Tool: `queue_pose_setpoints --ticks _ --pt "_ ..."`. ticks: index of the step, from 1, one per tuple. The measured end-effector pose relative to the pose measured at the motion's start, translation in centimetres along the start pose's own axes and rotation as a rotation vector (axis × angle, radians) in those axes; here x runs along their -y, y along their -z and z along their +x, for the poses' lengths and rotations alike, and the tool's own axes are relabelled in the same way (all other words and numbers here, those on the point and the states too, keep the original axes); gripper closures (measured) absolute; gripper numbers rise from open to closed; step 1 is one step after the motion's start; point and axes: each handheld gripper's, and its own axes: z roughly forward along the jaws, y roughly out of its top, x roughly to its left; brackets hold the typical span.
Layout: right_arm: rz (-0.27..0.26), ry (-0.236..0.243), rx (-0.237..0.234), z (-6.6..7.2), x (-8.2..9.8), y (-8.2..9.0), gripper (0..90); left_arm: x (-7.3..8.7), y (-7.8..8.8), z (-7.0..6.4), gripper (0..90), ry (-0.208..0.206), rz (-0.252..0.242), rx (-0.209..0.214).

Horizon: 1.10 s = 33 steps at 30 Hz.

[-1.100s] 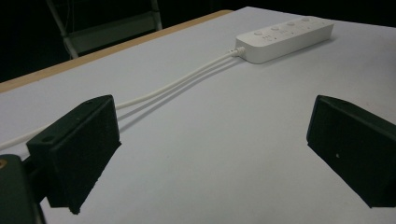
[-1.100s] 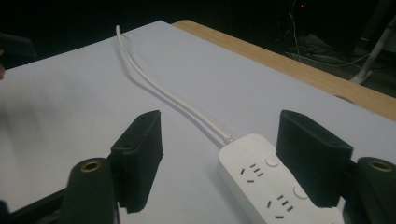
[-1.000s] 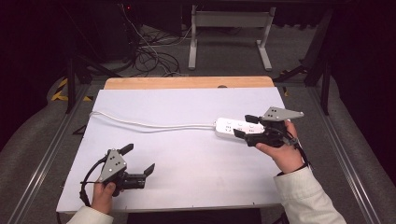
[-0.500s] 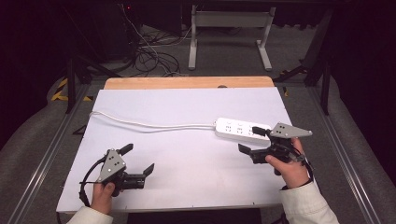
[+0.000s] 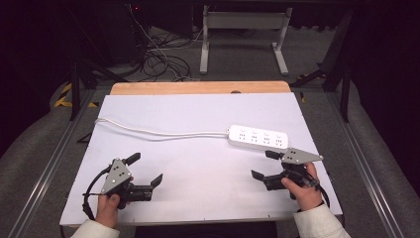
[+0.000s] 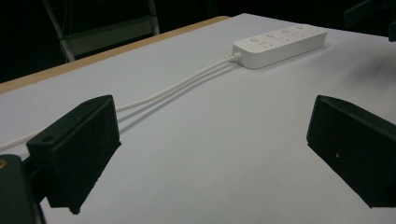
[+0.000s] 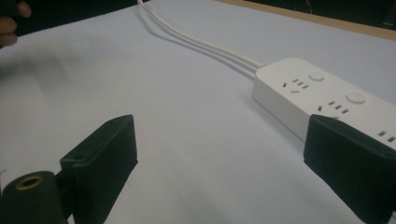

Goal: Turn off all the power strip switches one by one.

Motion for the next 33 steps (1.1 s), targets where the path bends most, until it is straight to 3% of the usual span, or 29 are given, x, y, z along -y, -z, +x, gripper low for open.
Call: queue_pose_setpoints --ticks 9,15,23,33 --pt "0.027 -0.003 0.039 1.0 2.5 -0.6 10.3 0.2 0.2 0.3 3.2 -0.013 0.011 0.011" --pt "0.053 0.010 0.036 1.9 2.9 -0.9 10.3 0.6 0.2 0.3 3.2 -0.014 0.017 0.012" --pt "0.039 -0.009 0.050 1.4 3.0 -0.9 10.1 0.9 0.0 0.6 2.0 0.012 0.015 0.024" --pt "0.024 -0.024 0.065 0.9 2.7 -0.7 10.3 0.8 -0.4 0.4 1.9 -0.034 0.008 -0.004"
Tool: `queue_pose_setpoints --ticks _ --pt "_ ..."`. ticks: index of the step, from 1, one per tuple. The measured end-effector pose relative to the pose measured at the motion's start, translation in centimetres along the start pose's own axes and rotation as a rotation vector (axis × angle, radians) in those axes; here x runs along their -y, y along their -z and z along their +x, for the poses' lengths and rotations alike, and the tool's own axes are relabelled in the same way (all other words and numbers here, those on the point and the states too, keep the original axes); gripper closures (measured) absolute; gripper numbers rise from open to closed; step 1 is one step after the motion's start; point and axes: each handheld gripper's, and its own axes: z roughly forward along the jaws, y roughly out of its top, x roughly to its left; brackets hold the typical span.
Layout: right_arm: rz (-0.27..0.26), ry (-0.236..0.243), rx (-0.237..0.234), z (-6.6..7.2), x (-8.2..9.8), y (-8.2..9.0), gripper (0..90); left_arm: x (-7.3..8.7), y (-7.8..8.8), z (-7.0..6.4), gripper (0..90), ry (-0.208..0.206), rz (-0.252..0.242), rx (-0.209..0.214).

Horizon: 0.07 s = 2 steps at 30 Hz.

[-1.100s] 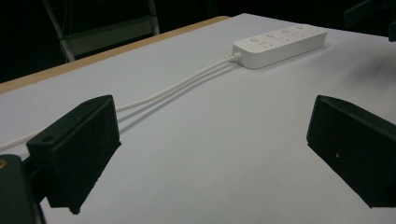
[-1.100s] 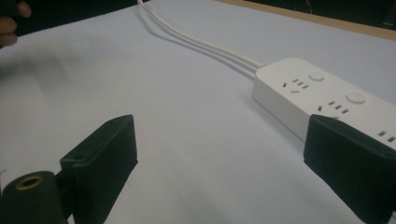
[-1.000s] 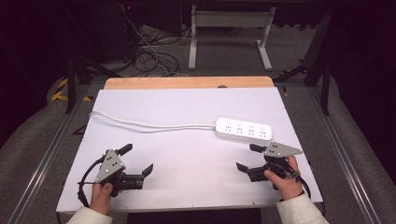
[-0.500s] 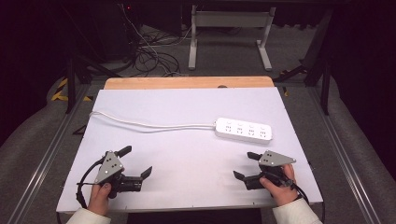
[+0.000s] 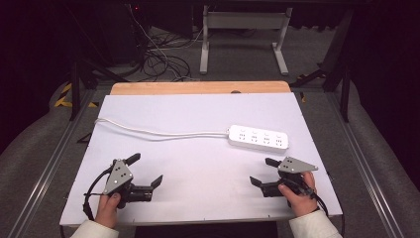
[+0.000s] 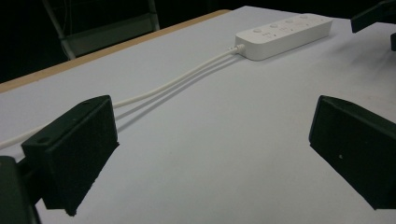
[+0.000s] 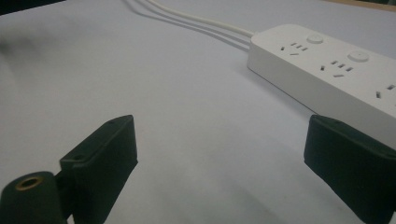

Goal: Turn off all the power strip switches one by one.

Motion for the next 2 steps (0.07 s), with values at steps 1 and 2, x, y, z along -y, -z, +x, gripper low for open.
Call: queue_pose_setpoints --ticks 1,2 --pt "0.000 0.004 0.004 -0.03 0.01 0.02 10.3 0.01 0.04 -0.01 1.8 0.008 -0.005 0.003" --pt "0.001 0.005 0.007 -0.04 0.01 0.03 10.3 0.00 0.10 0.02 1.8 0.011 -0.008 0.003"
